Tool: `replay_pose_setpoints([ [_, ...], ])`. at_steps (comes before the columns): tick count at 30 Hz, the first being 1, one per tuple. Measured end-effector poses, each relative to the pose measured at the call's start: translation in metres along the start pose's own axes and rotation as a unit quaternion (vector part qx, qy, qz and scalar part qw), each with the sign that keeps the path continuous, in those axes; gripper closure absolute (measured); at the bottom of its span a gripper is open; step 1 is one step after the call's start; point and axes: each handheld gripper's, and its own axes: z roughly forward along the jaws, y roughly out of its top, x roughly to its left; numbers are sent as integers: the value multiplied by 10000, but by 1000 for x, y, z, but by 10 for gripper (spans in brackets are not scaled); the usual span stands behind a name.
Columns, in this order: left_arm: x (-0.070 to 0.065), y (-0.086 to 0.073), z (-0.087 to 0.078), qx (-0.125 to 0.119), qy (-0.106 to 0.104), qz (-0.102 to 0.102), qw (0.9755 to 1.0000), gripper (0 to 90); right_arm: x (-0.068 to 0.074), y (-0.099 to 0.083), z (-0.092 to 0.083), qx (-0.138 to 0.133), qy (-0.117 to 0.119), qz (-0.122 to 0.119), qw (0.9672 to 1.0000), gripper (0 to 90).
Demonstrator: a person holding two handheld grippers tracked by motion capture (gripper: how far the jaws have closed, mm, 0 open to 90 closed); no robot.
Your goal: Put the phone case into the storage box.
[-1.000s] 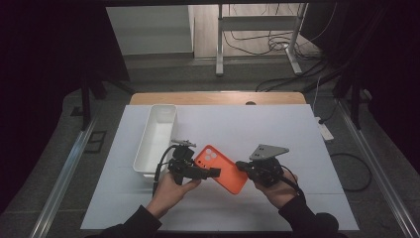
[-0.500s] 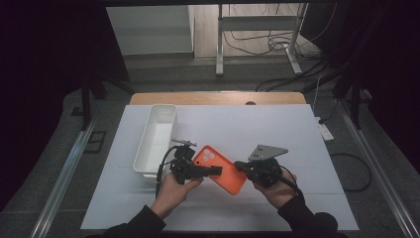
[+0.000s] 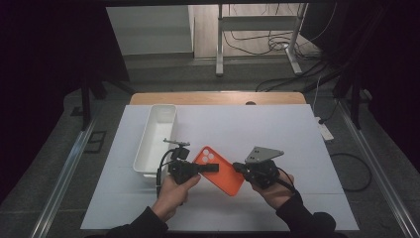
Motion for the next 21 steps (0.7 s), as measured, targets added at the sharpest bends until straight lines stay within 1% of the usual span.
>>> replay_pose_setpoints([
  [3, -1, 0, -1, -36, -15, -55, 10000, 840, 0, 0, 0, -21, 8, -27, 10000, 873],
  [6, -2, 0, -1, -1, 91, 42, 9999, 845, -1, -1, 1, -3, 54, -61, 10000, 847],
  [7, -2, 0, -1, -1, 91, 42, 9999, 845, -2, -1, 2, -8, 133, -27, 9999, 803],
  [8, -2, 0, -2, 19, 132, 79, 9999, 845, -2, -1, 1, -16, 117, 13, 9999, 771],
  [10, -1, 0, -2, 27, 152, 93, 9998, 845, -3, 0, 1, -22, 191, 77, 9998, 684],
  [11, -1, 1, -3, 40, 191, 137, 9997, 845, -3, 0, 1, -22, 191, 77, 9998, 684],
  [12, -1, 1, -4, 63, 228, 167, 9996, 845, -5, 0, 0, 23, 217, 213, 9995, 631],
  [13, -1, 1, -4, 60, 245, 177, 9995, 845, -6, 0, 0, 45, 231, 301, 9993, 601],
  [16, 0, 2, -6, 70, 289, 249, 9992, 845, -11, -1, -1, 108, 323, 473, 9983, 498],
  [18, -1, 3, -8, 106, 329, 335, 9988, 845, -15, -1, -3, 70, 381, 622, 9973, 409],
  [19, -1, 3, -8, 106, 329, 335, 9988, 845, -15, -1, -3, 70, 381, 622, 9973, 409],
  [21, -2, 3, -8, 149, 394, 402, 9983, 845, -17, 0, -5, 66, 460, 653, 9968, 313],
])
